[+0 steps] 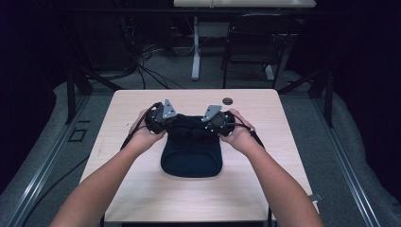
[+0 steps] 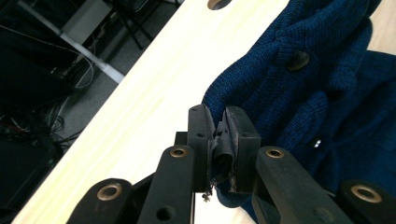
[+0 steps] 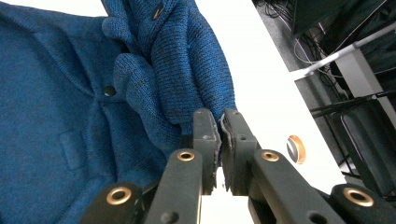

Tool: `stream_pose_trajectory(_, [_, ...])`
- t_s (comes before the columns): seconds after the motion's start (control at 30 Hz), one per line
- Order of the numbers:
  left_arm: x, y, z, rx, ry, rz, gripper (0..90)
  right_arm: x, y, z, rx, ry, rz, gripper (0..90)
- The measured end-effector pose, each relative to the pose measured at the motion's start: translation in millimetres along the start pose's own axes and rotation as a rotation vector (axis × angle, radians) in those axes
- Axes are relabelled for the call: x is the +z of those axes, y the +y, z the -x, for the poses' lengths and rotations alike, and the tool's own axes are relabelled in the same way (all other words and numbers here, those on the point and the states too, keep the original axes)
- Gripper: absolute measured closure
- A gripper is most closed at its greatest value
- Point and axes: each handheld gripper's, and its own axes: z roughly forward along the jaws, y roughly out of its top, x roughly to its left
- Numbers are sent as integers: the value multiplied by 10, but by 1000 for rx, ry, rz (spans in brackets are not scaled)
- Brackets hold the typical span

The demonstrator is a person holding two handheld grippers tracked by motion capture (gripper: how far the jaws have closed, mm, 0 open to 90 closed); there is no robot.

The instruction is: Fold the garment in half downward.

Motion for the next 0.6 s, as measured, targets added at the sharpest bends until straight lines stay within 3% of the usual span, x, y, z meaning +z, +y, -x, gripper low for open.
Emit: stream_pose_trajectory(0.6, [-132,-171,181,1,-82,19,818,-128,-126,-233,-27,45,-4,851])
